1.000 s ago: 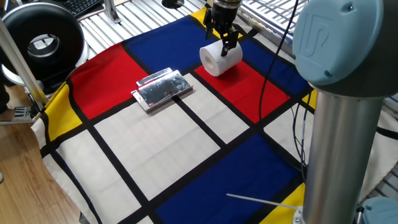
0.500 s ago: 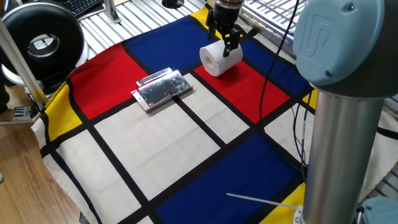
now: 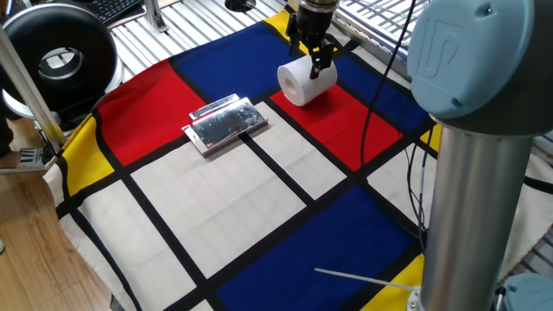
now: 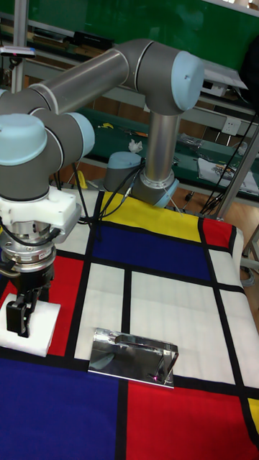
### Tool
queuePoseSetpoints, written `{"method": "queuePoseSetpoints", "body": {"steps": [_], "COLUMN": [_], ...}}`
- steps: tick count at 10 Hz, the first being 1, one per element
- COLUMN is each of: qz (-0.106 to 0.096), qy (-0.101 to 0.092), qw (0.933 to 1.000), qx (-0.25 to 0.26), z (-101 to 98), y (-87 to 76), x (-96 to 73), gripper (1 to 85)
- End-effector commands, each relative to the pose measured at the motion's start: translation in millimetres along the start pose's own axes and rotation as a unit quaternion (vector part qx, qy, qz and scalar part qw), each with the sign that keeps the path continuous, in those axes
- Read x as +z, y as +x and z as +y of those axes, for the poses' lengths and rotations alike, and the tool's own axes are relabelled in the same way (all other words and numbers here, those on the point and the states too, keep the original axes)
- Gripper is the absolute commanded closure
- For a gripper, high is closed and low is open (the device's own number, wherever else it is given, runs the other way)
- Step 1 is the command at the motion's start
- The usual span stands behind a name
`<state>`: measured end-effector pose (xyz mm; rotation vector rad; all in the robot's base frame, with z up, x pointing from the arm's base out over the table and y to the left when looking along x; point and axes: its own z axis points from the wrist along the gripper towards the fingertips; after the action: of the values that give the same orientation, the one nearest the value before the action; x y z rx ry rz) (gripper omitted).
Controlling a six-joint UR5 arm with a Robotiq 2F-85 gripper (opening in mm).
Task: Put the toilet paper on its holder
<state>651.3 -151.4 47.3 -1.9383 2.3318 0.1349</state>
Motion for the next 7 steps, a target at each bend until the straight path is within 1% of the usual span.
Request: {"method": "queuePoseSetpoints", "body": {"steps": [1,2,3,4,5,6,7], "qz": [0.020,0.036,0.060,0.072,0.074,0.081,0.094], "qy": [0.015,0.020,0.032,0.043,0.050,0.058,0.068], "qw": [0.9996,0.9991,0.9976,0.9964,0.9960,0.9948,0.9925], "qx": [-0.012,-0.013,-0.012,-0.008,0.005,0.017,0.037], "z": [-12.9,-15.6,-21.1,-25.9,-27.0,-28.1,-26.7], "y": [13.4,18.6,24.3,23.3,20.4,20.4,22.2], "x": [5.5,5.7,2.8,1.5,1.0,-1.8,-6.3], "gripper": [2.7,2.7,4.0,18.7,36.0,56.0,83.0]}}
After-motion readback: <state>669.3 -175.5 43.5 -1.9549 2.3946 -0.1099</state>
